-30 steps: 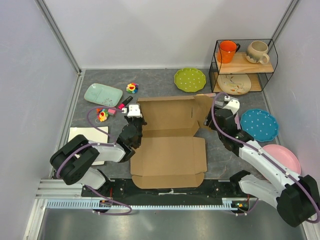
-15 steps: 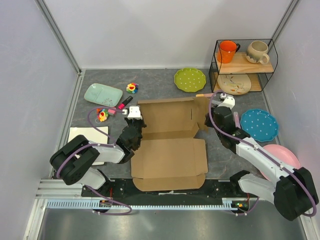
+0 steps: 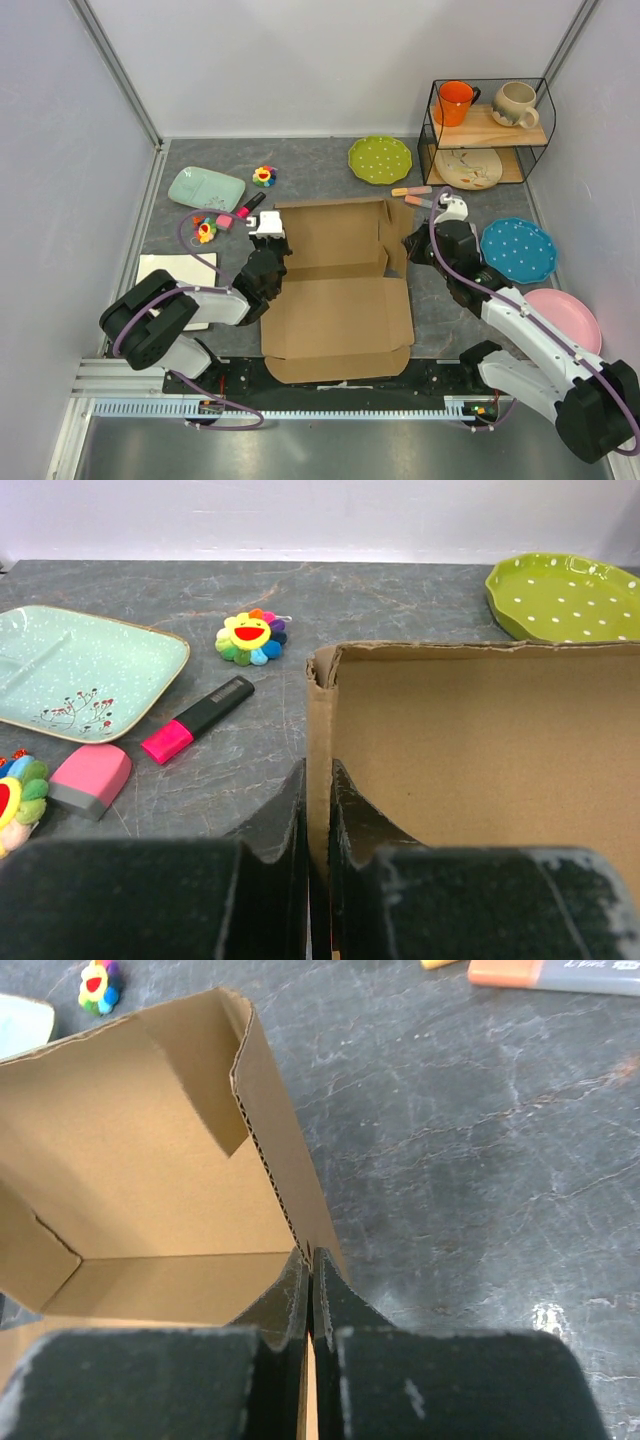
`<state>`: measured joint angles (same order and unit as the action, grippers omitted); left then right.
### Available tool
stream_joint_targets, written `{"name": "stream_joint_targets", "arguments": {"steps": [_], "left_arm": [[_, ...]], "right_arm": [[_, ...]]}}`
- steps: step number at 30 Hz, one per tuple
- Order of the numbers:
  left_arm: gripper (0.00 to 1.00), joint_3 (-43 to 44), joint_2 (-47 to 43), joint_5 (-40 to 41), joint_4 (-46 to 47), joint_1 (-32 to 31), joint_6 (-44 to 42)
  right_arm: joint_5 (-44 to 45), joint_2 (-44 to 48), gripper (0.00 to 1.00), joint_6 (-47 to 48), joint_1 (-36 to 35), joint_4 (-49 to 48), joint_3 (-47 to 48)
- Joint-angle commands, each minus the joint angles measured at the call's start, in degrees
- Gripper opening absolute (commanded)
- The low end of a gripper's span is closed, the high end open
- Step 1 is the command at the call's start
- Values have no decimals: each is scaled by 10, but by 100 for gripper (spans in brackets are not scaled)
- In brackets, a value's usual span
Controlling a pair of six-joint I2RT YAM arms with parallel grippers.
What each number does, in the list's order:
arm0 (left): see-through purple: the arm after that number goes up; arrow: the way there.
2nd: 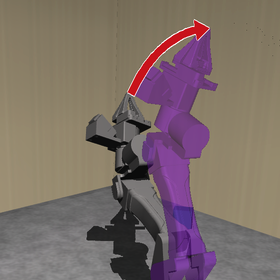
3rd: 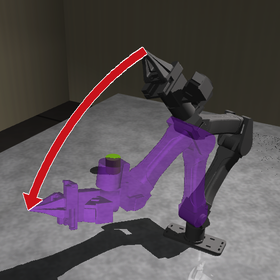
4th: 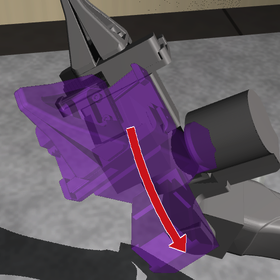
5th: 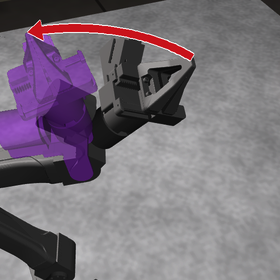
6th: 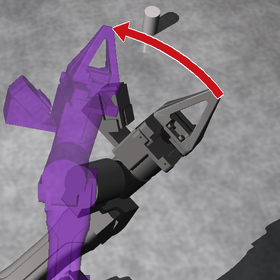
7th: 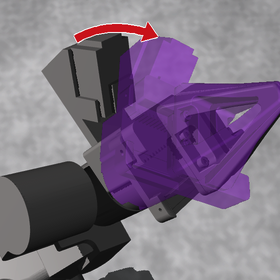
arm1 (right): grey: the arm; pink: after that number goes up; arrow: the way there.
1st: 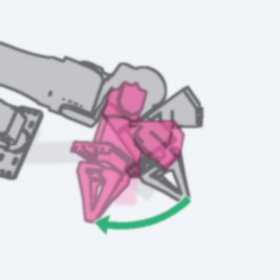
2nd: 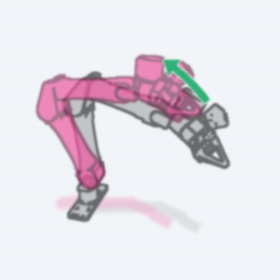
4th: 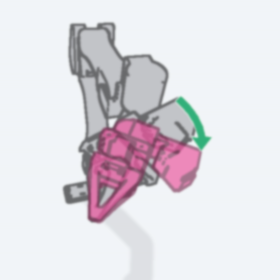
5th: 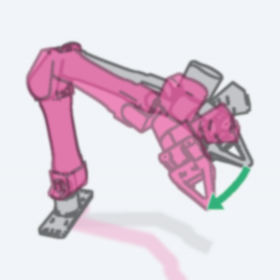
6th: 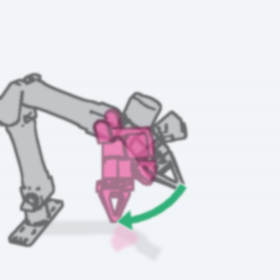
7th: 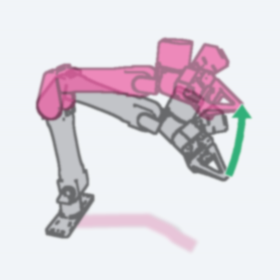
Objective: Fold the paper box
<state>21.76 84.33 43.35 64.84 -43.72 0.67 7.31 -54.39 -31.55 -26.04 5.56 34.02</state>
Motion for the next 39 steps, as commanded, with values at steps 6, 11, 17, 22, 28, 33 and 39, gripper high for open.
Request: {"name": "stream_joint_targets", "arguments": {"steps": [6,11,17,22,28,33,39], "left_arm": [[2,21,-2,-17,3,-6,28],[2,12,4,-15,6,-6,43],[2,4,3,-5,13,-6,38],[2,0,4,-2,25,-5,30],[2,-4,2,-2,27,-5,33],[2,-8,0,0,30,-5,29],[2,-11,-4,2,35,-5,28]], "right_arm": [[-61,-14,0,17,-49,-40,10],[-68,-53,2,35,-77,-34,23],[-57,-44,27,41,-85,-19,29],[-33,-5,56,48,-84,15,40],[0,38,76,58,-84,52,74],[76,86,79,59,-83,81,117],[274,120,61,-32,-33,130,105]]}}
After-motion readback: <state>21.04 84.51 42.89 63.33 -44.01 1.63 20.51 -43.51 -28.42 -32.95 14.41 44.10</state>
